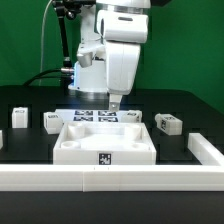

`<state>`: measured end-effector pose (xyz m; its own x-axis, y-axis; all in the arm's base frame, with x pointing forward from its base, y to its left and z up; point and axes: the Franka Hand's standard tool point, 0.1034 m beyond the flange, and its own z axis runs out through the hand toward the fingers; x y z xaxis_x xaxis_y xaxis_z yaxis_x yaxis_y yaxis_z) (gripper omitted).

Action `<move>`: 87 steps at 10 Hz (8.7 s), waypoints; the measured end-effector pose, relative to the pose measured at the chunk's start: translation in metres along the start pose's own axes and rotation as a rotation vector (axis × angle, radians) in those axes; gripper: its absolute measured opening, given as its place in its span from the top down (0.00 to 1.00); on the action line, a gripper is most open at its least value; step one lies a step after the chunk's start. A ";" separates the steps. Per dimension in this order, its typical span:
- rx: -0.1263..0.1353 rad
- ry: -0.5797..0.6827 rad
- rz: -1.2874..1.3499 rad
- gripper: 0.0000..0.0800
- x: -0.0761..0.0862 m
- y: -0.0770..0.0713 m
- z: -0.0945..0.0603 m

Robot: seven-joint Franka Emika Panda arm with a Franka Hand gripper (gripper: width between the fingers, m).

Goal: Assemble one leg

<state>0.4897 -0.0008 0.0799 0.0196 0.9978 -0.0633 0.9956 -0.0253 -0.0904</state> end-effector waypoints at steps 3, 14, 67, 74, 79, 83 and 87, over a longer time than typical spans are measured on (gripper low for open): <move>-0.036 0.020 -0.005 0.19 0.004 -0.021 0.018; 0.015 0.052 0.022 0.19 0.000 -0.058 0.077; -0.066 0.149 0.911 0.19 0.114 -0.030 0.028; -0.009 0.193 1.338 0.19 0.128 -0.032 0.026; 0.080 0.084 1.338 0.19 0.127 -0.040 0.028; 0.266 -0.149 1.318 0.19 0.136 -0.045 0.023; 0.432 -0.352 1.279 0.19 0.145 -0.056 0.045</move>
Offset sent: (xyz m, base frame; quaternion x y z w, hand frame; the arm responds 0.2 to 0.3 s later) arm -0.0279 0.0088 -0.0215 -0.0353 0.0514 -0.0067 0.9980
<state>0.4323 0.1423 0.0314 0.7951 0.2027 -0.5716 0.1969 -0.9777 -0.0729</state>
